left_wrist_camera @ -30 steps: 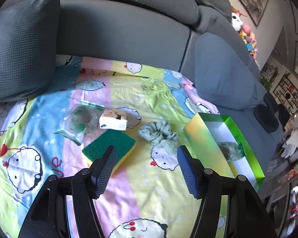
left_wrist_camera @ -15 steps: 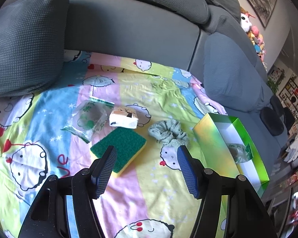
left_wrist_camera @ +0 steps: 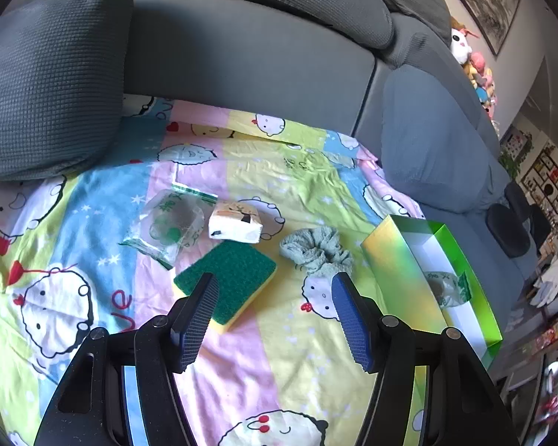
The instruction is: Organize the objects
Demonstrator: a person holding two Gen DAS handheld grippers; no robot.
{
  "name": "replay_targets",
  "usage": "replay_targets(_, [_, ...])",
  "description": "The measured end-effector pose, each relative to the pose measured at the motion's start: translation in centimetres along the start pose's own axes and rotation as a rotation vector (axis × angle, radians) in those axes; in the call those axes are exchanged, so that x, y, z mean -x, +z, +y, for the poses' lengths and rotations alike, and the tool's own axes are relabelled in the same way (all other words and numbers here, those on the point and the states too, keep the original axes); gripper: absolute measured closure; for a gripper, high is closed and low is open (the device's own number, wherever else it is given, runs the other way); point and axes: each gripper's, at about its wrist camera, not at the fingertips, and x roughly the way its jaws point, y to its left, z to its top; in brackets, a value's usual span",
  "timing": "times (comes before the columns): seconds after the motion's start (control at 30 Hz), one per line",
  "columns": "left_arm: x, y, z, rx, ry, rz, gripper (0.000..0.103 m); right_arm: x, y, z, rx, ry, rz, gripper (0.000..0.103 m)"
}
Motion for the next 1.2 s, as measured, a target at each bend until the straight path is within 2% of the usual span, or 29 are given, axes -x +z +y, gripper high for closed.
replay_targets(1.2, [0.49, -0.05, 0.46, 0.011, -0.009, -0.004, 0.04, 0.27, -0.1, 0.61, 0.028, -0.005, -0.007, 0.009])
